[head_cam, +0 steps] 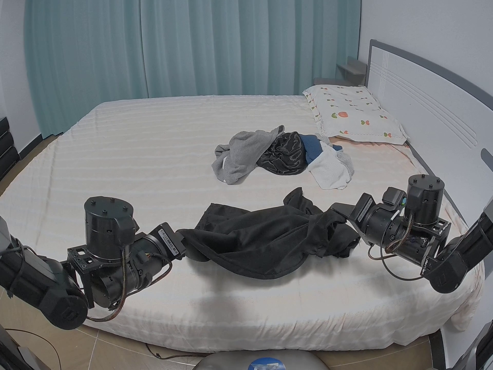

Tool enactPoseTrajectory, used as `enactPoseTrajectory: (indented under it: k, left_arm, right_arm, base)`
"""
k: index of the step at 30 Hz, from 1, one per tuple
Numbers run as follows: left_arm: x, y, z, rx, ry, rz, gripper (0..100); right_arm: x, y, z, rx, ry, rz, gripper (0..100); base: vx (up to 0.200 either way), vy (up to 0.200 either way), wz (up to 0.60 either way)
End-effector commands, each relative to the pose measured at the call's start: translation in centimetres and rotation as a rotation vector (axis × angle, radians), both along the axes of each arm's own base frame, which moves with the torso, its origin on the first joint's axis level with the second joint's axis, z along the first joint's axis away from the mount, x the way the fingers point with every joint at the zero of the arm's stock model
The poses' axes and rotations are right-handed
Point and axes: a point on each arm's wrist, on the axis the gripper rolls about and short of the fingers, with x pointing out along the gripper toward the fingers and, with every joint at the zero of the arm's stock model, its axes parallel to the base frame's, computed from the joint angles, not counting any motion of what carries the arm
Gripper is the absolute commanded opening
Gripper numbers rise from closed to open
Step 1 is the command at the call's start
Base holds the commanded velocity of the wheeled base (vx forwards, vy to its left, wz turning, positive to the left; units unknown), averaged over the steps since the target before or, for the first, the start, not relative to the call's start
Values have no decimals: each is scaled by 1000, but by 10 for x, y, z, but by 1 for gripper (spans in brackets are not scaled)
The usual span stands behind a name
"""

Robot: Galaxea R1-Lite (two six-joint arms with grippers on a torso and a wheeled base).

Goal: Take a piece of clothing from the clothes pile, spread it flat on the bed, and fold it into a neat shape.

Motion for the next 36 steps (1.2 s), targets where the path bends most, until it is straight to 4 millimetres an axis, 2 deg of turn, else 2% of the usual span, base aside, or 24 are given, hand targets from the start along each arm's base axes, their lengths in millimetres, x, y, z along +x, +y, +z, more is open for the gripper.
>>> enactPoseTrajectory:
  k: [1, 21, 36]
  left_arm:
    - [-2, 1, 4, -8, -11, -1, 0]
    - [-1, 2, 10, -19, -33, 6, 0]
    - [-1, 3, 7, -12, -24, 6, 0]
  right_arm:
    - [0, 0, 1, 1, -2, 0, 0]
    - [5, -1, -4, -13, 6, -45, 0]
    - [5, -2, -2, -1, -21, -58, 0]
  base:
    - [0, 200, 0]
    - [0, 200, 0]
    - [0, 200, 0]
